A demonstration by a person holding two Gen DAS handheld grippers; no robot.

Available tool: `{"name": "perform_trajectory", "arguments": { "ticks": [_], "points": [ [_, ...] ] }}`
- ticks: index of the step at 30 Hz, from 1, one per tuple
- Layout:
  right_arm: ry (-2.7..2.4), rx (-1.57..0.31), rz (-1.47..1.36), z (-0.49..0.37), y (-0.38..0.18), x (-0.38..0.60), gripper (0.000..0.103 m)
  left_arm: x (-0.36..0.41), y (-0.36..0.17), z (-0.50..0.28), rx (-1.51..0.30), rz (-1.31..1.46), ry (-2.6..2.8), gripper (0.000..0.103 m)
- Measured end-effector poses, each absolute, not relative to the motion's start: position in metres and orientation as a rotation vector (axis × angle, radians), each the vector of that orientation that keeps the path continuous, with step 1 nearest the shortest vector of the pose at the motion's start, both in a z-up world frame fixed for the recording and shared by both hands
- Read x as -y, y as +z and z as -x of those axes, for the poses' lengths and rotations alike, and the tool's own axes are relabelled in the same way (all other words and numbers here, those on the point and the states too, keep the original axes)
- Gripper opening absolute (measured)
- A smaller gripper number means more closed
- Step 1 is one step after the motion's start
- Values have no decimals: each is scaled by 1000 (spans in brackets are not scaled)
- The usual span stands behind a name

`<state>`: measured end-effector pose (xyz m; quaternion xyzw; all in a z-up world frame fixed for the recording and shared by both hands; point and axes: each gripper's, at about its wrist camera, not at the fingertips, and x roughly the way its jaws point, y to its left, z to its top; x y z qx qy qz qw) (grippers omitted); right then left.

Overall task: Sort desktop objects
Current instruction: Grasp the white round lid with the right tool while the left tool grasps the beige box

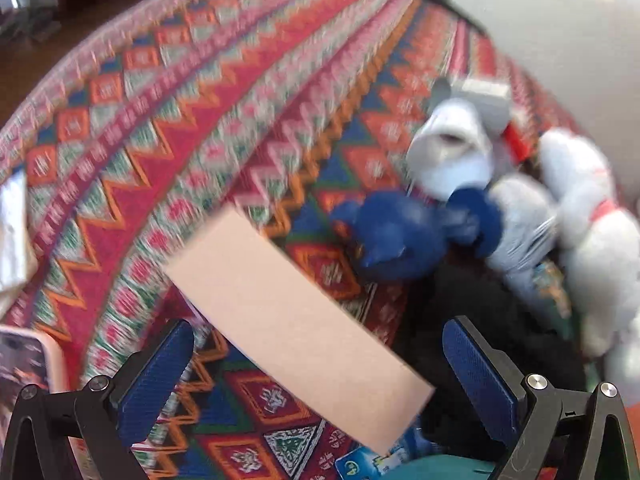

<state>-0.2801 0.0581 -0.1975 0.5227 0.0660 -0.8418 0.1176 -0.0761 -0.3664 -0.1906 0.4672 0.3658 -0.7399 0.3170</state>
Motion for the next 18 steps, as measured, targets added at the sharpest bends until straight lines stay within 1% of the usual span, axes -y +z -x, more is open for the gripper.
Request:
{"name": "perform_trajectory", "arguments": {
  "ticks": [4,6,9,11,12,15,16,17,18],
  "points": [
    [-2454,-169,-1536,283,-193,-62,103,376,-211,61,-1003,-1219,-1873,102],
    [-2453,-168,-1541,285,-191,-63,103,384,-207,45,-966,-1176,-1840,102],
    [-2459,-178,-1539,285,-188,-60,103,396,-203,25,-938,-1140,-1796,96],
    [-2460,-170,-1531,287,-186,-60,103,402,-202,20,-971,-1139,-1804,87],
    [-2464,-169,-1527,289,-185,-59,103,403,-201,21,-969,-1146,-1816,85],
    [-2479,-171,-1513,293,-181,-57,100,393,-199,33,-890,-1190,-1865,64],
    [-2485,-174,-1506,294,-180,-56,97,388,-200,39,-865,-1211,-1888,49],
    [-2493,-175,-1498,295,-178,-56,86,384,-201,43,-856,-1225,-1904,38],
    [-2504,-174,-1484,295,-175,-56,75,380,-201,47,-845,-1234,-1922,38]
  ]
}}
